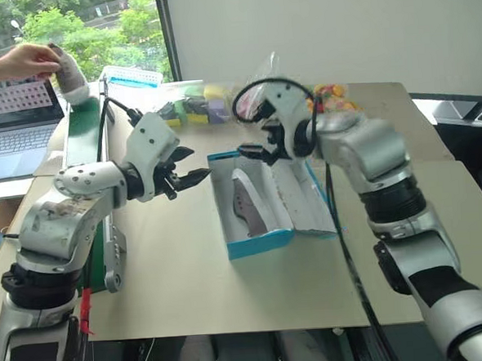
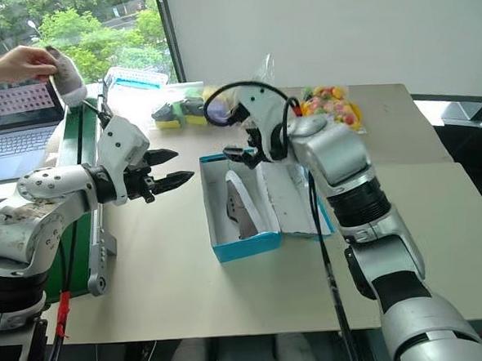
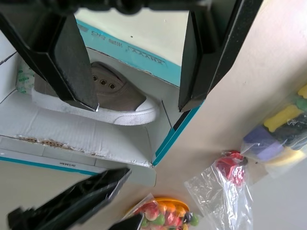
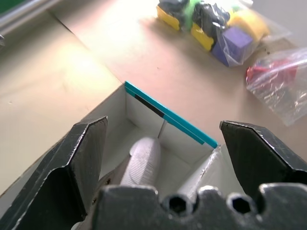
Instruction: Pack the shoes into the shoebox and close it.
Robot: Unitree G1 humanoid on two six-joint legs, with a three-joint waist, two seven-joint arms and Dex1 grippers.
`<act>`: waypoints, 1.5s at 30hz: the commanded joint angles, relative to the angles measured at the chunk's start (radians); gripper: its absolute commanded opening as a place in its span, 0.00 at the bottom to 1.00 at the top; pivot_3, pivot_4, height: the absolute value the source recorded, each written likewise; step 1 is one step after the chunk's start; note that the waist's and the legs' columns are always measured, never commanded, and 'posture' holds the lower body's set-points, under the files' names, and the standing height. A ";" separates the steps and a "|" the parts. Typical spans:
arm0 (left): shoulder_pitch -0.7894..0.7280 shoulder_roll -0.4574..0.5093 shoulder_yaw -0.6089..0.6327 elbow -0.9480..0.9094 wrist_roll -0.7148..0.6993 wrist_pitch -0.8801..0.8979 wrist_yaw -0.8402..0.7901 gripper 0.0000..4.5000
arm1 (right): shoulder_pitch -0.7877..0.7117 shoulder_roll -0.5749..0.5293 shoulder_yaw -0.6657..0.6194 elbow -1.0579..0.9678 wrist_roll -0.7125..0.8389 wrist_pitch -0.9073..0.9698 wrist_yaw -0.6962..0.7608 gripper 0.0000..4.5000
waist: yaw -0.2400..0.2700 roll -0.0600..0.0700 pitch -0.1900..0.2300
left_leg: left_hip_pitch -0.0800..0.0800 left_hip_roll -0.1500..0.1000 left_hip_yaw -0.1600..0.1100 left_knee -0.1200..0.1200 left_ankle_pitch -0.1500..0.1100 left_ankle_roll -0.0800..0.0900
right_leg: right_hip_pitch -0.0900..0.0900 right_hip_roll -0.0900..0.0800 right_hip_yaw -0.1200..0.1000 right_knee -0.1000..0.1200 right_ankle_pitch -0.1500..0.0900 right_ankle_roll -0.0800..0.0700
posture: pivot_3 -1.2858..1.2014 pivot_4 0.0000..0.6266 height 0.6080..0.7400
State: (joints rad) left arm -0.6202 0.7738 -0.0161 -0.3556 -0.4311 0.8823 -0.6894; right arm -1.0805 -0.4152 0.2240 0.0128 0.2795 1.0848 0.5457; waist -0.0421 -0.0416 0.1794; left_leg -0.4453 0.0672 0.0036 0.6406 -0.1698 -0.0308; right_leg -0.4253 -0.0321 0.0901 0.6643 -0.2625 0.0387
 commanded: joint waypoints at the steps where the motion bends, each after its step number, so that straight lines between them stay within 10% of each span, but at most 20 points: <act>1: -0.002 -0.030 0.103 0.015 -0.002 0.057 0.093 0.78 | 0.009 -0.095 -0.047 -0.106 0.064 -0.027 0.138 1.00 | 0.006 0.000 0.000 | 0.000 0.000 0.000 0.000 0.000 0.000 | 0.000 0.000 0.000 0.000 0.000 0.000 | 0.52 0.24 1.00; 4: 0.003 -0.056 0.170 0.072 0.047 0.086 0.210 1.00 | 0.017 -0.109 -0.101 -0.089 0.110 -0.069 0.194 1.00 | 0.005 0.000 0.000 | 0.000 0.000 0.000 0.000 0.000 0.000 | 0.000 0.000 0.000 0.000 0.000 0.000 | 0.52 0.24 1.00; 19: 0.130 -0.273 0.420 0.085 0.249 0.020 0.686 1.00 | 0.131 0.042 -0.039 -0.040 0.137 -0.363 0.360 1.00 | 0.001 0.000 0.000 | 0.000 0.000 0.000 0.001 0.000 0.000 | 0.000 0.000 0.000 0.001 0.000 -0.001 | 0.52 0.24 1.00; 45: -0.023 -0.135 0.447 0.585 0.272 -0.154 0.615 1.00 | 0.248 0.072 0.114 -0.156 0.004 -0.377 0.316 1.00 | 0.006 -0.002 -0.001 | 0.002 0.000 -0.001 0.001 0.000 -0.001 | 0.001 -0.001 -0.002 0.002 0.001 -0.001 | 0.52 0.24 1.00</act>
State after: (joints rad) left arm -0.6121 0.6149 0.4299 0.2007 -0.1625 0.7397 -0.0771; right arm -0.8212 -0.3370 0.3561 -0.0920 0.2838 0.6985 0.8691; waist -0.0358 -0.0432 0.1784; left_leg -0.4437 0.0671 0.0023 0.6419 -0.1697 -0.0313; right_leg -0.4238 -0.0326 0.0881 0.6659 -0.2619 0.0377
